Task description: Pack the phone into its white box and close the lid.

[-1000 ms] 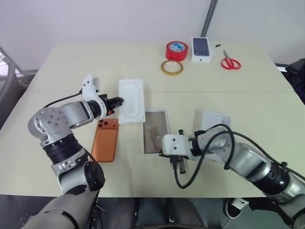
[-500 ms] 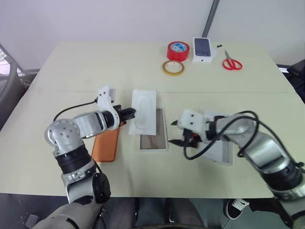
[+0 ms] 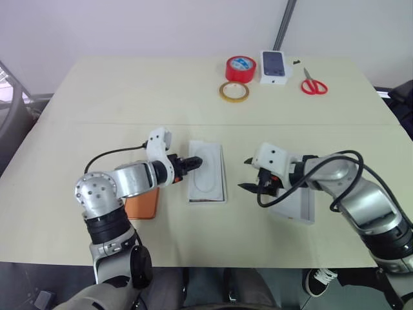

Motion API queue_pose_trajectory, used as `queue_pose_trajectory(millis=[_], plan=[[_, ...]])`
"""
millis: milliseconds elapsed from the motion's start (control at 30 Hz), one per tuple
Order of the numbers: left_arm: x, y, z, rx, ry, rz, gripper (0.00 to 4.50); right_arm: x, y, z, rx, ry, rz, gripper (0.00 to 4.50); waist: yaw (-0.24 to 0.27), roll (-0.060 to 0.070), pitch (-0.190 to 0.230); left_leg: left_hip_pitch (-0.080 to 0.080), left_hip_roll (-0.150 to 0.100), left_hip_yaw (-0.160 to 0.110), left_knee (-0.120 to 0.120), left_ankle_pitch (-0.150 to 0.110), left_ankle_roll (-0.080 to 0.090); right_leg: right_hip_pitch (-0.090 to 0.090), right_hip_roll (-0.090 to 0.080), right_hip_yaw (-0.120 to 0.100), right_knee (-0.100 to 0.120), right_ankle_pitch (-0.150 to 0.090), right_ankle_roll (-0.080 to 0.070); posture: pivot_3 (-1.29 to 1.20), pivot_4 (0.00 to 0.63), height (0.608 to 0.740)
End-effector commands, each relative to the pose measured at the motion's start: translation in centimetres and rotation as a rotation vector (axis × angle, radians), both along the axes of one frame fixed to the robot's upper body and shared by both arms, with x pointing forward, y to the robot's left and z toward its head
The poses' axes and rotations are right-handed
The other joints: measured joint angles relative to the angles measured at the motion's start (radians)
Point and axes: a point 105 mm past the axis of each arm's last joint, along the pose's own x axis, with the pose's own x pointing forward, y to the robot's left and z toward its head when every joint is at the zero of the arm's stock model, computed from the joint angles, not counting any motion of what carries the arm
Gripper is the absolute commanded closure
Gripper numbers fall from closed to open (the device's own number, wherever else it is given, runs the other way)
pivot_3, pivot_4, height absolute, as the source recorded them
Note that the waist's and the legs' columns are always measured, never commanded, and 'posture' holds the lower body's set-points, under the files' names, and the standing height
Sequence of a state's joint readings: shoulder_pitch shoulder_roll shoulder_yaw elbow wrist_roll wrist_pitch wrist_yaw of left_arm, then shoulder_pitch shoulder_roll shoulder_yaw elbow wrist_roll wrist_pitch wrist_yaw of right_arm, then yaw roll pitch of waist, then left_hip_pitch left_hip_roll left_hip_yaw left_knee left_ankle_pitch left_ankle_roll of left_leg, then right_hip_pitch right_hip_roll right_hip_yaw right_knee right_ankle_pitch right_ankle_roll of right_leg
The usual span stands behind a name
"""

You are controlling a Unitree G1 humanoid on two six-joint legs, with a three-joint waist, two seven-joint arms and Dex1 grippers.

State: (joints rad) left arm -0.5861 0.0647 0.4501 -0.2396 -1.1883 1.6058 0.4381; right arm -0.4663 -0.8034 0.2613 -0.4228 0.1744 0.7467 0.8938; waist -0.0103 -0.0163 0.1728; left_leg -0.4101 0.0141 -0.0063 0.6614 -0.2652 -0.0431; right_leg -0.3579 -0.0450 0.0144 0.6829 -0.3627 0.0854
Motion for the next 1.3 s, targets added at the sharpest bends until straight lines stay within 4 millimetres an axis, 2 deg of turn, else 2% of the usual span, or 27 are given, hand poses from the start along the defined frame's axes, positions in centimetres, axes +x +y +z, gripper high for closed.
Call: queue_pose_trajectory(millis=[33, 100, 200, 233, 300, 567, 767, 900, 1133, 1200, 1300], plan=[[-0.1, 0.6, 2.0, -0.019, -0.075, -0.023, 0.40, 0.9, 0.4, 2.0, 0.041, -0.082, 0.000, 1.55, -0.001, 0.000, 0.000, 0.000, 0.000, 0.000, 0.000, 0.000, 0.000, 0.000, 0.000, 0.000, 0.000, 0.000, 0.000, 0.00, 0.150, 0.740], [0.1, 1.4, 2.7, -0.004, -0.102, -0.015, 0.40, 1.3, 0.9, 2.3, 0.065, -0.088, -0.002, 2.32, -0.002, 0.000, 0.000, 0.000, 0.000, 0.000, 0.000, 0.000, 0.000, 0.000, 0.000, 0.000, 0.000, 0.000, 0.000, 0.00, 0.150, 0.740], [0.4, 2.8, 3.5, 0.034, -0.147, 0.006, 0.40, 1.6, 1.8, 2.4, 0.088, -0.092, -0.004, 3.89, -0.003, 0.000, 0.000, 0.000, 0.000, 0.000, 0.000, 0.000, 0.000, -0.001, 0.001, 0.000, 0.000, 0.000, 0.000, 0.00, 0.150, 0.740], [0.6, 3.8, 3.8, 0.094, -0.194, 0.021, 0.40, 2.0, 2.5, 2.4, 0.104, -0.094, -0.014, 4.40, -0.006, 0.000, 0.000, 0.000, 0.000, 0.000, 0.000, 0.000, 0.000, -0.001, 0.001, 0.000, 0.000, 0.000, 0.000, 0.00, 0.150, 0.740], [0.7, 5.4, 3.9, 0.217, -0.294, 0.025, 0.40, 2.9, 4.3, 2.2, 0.132, -0.095, -0.034, 4.46, -0.011, 0.000, 0.000, 0.000, 0.000, 0.000, -0.001, 0.001, -0.001, -0.001, 0.001, 0.000, 0.000, 0.000, 0.000, 0.00, 0.150, 0.740], [-0.4, 7.7, 2.7, 0.428, -0.542, -0.155, 0.40, 5.4, 8.2, 1.1, 0.165, -0.066, -0.110, 4.46, -0.005, 0.000, 0.000, 0.001, -0.001, 0.001, -0.008, 0.003, -0.004, -0.003, 0.000, 0.001, -0.001, 0.000, -0.001, 0.00, 0.150, 0.740], [-2.0, 8.5, 2.1, 0.457, -0.621, -0.266, 0.40, 6.5, 10.6, 0.0, 0.155, -0.051, -0.130, 4.46, -0.008, 0.000, 0.000, 0.001, 0.000, 0.002, -0.011, 0.003, -0.004, -0.006, 0.000, 0.002, -0.001, 0.000, -0.001, 0.00, 0.150, 0.740], [-2.9, 8.9, 1.7, 0.472, -0.644, -0.300, 0.40, 7.1, 10.8, -1.2, 0.111, -0.052, -0.151, 4.46, -0.009, 0.000, 0.000, 0.000, 0.000, 0.002, -0.011, 0.000, 0.000, -0.007, -0.001, 0.002, 0.000, 0.000, -0.001, 0.00, 0.150, 0.740], [-3.2, 9.4, 1.2, 0.485, -0.646, -0.290, 0.40, 6.3, 9.8, -2.4, 0.036, -0.025, -0.134, 4.46, -0.010, 0.000, 0.000, 0.000, 0.000, 0.002, -0.011, -0.001, 0.002, -0.007, -0.001, 0.002, 0.001, 0.000, -0.001, 0.00, 0.150, 0.740], [-3.2, 9.4, 1.2, 0.482, -0.645, -0.285, 0.40, 6.1, 9.7, -2.3, 0.034, -0.024, -0.130, 4.46, -0.010, 0.000, 0.000, 0.000, 0.000, 0.002, -0.011, -0.001, 0.002, -0.007, -0.001, 0.002, 0.001, 0.000, -0.001, 0.00, 0.150, 0.740], [-2.9, 9.7, 1.2, 0.462, -0.637, -0.245, 0.40, 5.8, 10.0, -1.2, 0.082, -0.052, -0.114, 4.46, -0.010, 0.001, 0.000, 0.000, 0.000, 0.002, -0.011, -0.001, 0.003, -0.007, -0.001, 0.002, 0.001, 0.000, -0.001, 0.00, 0.150, 0.740]])
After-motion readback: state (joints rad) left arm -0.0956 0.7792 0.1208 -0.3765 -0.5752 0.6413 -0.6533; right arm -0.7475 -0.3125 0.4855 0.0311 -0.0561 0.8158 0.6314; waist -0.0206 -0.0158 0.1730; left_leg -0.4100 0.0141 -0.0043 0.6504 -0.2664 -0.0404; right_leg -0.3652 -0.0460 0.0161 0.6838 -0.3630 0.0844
